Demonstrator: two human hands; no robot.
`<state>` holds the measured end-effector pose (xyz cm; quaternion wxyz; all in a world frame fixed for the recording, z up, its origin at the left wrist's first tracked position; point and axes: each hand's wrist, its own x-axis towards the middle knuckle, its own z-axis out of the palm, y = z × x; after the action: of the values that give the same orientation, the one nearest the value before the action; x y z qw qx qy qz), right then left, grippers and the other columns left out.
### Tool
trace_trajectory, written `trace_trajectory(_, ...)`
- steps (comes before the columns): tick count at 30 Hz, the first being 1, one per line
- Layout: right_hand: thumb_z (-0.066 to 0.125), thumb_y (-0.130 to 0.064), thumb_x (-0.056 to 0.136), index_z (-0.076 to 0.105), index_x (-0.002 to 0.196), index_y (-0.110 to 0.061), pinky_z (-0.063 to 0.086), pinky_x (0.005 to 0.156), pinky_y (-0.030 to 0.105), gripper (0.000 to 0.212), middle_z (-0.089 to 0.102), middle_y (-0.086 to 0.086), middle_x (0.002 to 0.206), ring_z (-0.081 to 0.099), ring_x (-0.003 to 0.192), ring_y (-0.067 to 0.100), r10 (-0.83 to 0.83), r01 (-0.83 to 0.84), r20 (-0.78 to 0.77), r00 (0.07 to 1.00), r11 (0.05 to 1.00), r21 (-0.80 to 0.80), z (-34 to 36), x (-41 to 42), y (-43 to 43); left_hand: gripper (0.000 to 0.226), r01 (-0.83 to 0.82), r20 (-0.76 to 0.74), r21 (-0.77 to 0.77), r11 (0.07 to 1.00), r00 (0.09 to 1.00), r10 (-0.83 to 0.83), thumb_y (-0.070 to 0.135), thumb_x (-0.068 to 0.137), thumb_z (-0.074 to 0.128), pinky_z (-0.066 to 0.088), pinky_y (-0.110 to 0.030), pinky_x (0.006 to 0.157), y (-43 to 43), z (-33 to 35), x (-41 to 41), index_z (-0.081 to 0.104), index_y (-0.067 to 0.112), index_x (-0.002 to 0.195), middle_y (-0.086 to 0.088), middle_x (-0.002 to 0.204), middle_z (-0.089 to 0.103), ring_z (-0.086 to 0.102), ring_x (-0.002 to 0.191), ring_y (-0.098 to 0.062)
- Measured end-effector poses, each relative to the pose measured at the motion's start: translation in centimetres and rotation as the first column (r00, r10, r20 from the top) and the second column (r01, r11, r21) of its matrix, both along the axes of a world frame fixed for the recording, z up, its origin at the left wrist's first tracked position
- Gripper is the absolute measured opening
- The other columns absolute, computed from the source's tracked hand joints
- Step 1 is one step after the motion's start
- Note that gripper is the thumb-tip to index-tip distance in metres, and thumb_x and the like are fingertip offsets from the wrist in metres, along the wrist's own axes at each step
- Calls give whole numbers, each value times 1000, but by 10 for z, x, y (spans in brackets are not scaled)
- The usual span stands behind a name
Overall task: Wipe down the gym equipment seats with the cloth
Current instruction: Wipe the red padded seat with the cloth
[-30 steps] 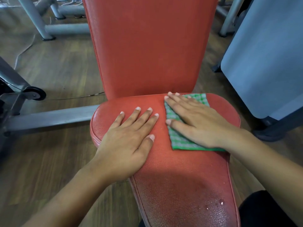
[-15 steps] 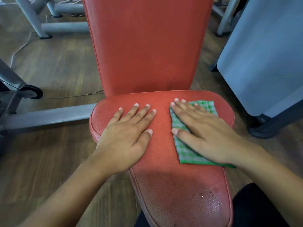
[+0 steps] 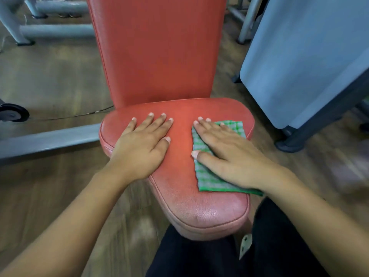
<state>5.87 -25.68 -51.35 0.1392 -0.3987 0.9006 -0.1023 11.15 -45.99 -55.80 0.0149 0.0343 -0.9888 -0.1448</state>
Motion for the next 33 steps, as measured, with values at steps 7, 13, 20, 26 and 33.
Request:
trace_trajectory(7, 22, -63, 92, -1, 154, -26, -16, 112, 15, 75, -10, -11, 159, -12, 143, -2, -61, 61, 21, 998, 998, -10, 4, 21, 8, 84, -4, 1, 23, 1000, 1000, 4, 58, 73, -5, -4, -36, 118, -3, -1, 12, 17, 33, 151, 13, 158, 10, 3, 147, -9)
trace_trajectory(13, 25, -51, 99, -1, 154, -17, -10, 117, 25, 70, -9, -1, 161, -10, 146, 7, -123, 124, -15, 992, 989, 82, 2, -4, -10, 86, 0, 14, 6, 1000, 1000, -1, 58, 71, -8, -4, -36, 118, -3, 0, 7, 14, 34, 151, 14, 158, 8, 1, 146, -7)
trace_trajectory(20, 14, -63, 87, -3, 154, -26, -14, 112, 17, 79, -12, -10, 159, -13, 143, -1, -120, 120, -7, 993, 993, 22, 0, 13, 5, 83, 2, 10, 16, 1000, 1000, -2, 57, 73, -7, -6, -35, 118, -3, 0, 8, 13, 35, 151, 15, 158, 7, -1, 146, -6)
trace_trajectory(26, 23, -51, 99, -3, 154, -17, -10, 116, 25, 69, -11, 0, 161, -11, 146, 8, -159, 163, -38, 986, 981, 107, -4, -22, -12, 82, 1, 16, 0, 1000, 1000, -1, 56, 73, -7, -5, -35, 118, -1, 2, 4, 13, 36, 151, 16, 158, 7, -1, 146, -6)
trace_trajectory(33, 11, -66, 84, -8, 153, -27, -17, 110, 16, 82, -17, -13, 157, -17, 142, -3, -50, 51, -22, 999, 997, 53, 5, 17, 1, 80, -7, 15, -9, 1000, 1000, 7, 55, 75, -7, -4, -36, 118, 0, 2, 4, 12, 36, 151, 16, 158, 7, 0, 146, -6)
